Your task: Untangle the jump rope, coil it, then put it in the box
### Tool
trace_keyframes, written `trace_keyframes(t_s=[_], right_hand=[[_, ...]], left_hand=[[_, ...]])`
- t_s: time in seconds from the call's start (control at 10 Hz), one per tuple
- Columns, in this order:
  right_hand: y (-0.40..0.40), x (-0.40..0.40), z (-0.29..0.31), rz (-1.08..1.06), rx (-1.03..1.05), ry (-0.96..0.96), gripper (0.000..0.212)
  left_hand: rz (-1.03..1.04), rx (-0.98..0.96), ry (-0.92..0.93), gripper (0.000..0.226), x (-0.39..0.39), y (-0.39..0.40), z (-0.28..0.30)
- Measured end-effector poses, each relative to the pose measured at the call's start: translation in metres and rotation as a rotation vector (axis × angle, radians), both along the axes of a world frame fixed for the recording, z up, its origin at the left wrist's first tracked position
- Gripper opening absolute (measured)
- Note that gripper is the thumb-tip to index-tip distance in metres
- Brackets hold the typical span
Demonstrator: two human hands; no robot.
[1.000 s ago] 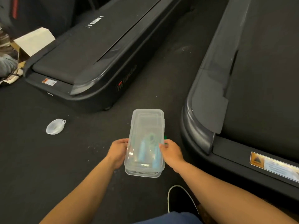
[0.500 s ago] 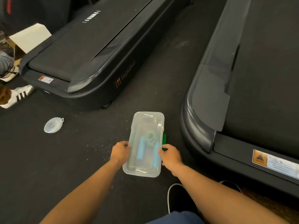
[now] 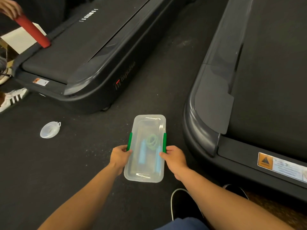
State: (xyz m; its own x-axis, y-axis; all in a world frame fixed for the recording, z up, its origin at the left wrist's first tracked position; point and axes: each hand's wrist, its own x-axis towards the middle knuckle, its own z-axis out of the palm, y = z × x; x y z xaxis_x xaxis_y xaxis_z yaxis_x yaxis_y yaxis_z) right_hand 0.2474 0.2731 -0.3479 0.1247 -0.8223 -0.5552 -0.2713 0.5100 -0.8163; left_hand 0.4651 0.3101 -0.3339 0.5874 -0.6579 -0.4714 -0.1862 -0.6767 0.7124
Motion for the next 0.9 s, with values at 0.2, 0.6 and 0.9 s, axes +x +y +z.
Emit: trace_keyframes(t_s=[0.2, 0.6, 0.9], right_hand=[[0.008, -0.002, 0.011, 0.056, -0.074, -0.011, 0.024], [0.002, -0.014, 0.057, 0.318, -0.21, 0.173, 0.058], [-0.029, -0.069, 0.179, 0.274, -0.499, 0.32, 0.077]], left_hand=[[-0.251, 0.004, -0.371, 0.022, -0.012, 0.001, 0.005], [-0.482, 0.194, -0.513, 0.059, -0.021, 0.002, 0.04], [-0.669, -0.079, -0.713, 0.071, -0.105, -0.036, 0.177]])
